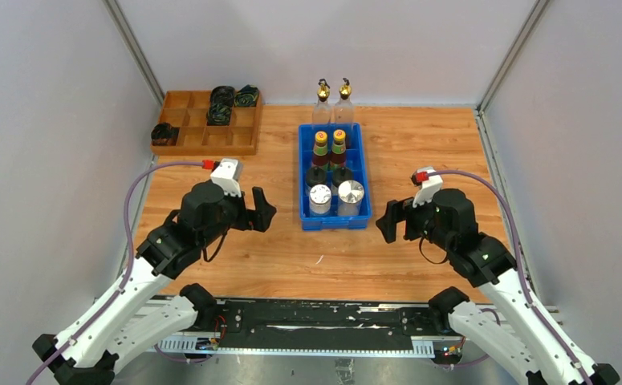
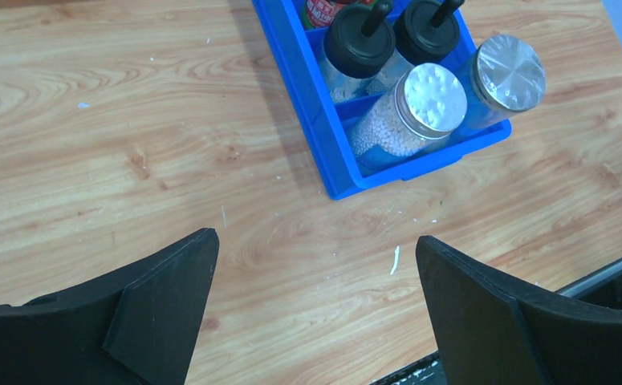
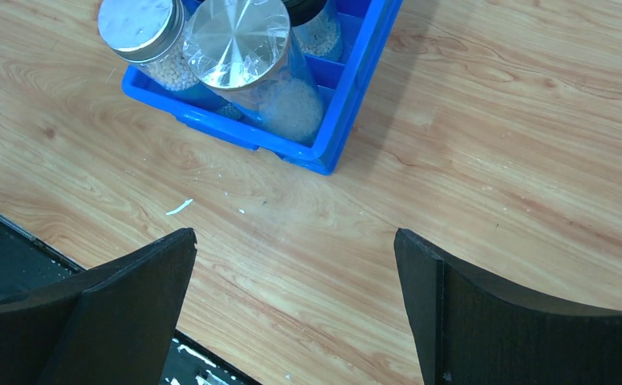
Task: Organize the condiment bottles
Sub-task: Move the storage box to the center of the board.
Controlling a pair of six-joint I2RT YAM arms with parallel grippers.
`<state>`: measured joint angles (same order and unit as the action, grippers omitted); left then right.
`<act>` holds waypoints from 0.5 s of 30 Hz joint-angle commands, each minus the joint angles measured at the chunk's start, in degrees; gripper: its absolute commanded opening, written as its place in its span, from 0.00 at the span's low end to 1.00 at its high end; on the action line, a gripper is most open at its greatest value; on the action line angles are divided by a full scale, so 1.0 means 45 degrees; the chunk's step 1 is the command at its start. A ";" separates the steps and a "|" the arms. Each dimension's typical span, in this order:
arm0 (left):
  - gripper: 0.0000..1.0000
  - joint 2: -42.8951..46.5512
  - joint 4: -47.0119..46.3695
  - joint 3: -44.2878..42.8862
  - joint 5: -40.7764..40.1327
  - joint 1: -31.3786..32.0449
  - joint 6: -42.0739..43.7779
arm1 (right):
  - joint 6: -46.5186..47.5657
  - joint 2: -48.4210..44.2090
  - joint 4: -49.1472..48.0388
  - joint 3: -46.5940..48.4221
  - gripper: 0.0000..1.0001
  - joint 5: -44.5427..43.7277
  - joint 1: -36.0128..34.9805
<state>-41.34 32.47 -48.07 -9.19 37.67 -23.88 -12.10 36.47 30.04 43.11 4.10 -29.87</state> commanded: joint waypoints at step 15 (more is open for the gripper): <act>1.00 -0.1035 -0.0310 0.0319 0.0496 0.0071 0.0052 | -0.0024 0.1010 0.0017 0.0433 1.00 0.0007 -0.0115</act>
<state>-45.45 32.16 -47.53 -7.88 37.69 -24.18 -12.34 41.06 30.04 44.31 4.08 -29.87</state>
